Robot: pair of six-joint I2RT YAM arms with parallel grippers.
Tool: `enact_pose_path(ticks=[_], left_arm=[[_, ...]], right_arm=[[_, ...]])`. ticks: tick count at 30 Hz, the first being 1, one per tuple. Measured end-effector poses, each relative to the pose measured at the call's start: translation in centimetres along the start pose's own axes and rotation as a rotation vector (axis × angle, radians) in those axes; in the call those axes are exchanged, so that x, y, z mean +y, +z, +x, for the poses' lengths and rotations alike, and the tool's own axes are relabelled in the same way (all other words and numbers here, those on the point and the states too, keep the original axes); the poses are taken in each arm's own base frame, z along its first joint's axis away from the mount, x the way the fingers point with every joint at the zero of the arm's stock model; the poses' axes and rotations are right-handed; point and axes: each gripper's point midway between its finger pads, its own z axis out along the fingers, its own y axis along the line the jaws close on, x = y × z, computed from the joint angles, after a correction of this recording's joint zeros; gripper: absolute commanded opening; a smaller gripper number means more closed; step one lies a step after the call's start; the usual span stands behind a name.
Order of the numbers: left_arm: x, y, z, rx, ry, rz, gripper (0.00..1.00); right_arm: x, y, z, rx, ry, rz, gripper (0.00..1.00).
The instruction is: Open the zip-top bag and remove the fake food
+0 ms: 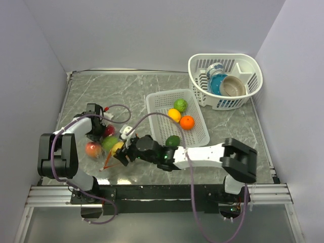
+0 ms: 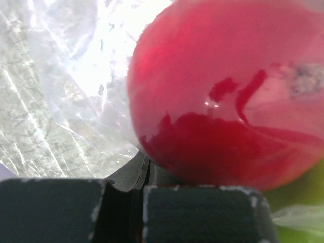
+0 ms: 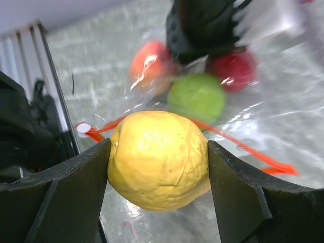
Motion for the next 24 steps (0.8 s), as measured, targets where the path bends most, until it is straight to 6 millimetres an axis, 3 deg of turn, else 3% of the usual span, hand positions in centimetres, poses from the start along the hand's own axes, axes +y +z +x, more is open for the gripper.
enact_pose_path(ticks=[4,6,9,12,14,15,16,17,18,24], left_arm=[[0.4,0.1,-0.1,-0.002,-0.006,-0.013,0.01],[0.4,0.1,-0.1,-0.002,-0.007,-0.013,0.01],[0.1,-0.1,-0.1,0.004,-0.011,0.004,0.01],[-0.6,-1.4,-0.8,0.010,-0.033,0.073,0.01],[-0.8,-2.5,-1.9,-0.013,-0.050,0.107,0.01],[-0.8,-3.0,-2.6,-0.030,-0.057,0.121,0.01],[-0.7,-3.4,-3.2,-0.047,-0.061,0.132,0.01],[-0.8,-3.7,-3.7,-0.060,-0.066,0.145,0.01],[-1.0,-4.0,-4.0,-0.067,-0.071,0.160,0.01],[-2.6,-4.5,-3.4,-0.047,-0.082,0.240,0.01]], right_arm=[[-2.0,-2.2,-2.1,-0.054,0.008,0.050,0.52],[-4.3,-3.4,-2.4,-0.067,0.020,0.109,0.51],[-10.1,-5.1,-2.5,-0.082,0.069,0.282,0.44],[-16.9,-6.9,-1.9,-0.077,0.139,0.520,0.44],[-20.9,-8.4,-1.1,-0.056,0.182,0.673,0.50],[-22.5,-8.9,-0.8,-0.046,0.199,0.733,0.63],[-23.5,-9.2,-0.5,-0.032,0.209,0.777,0.72],[-24.2,-9.3,-0.2,-0.019,0.219,0.808,0.93],[-24.5,-9.2,0.1,-0.005,0.223,0.827,1.00],[-25.0,-9.1,1.5,0.057,0.231,0.869,1.00]])
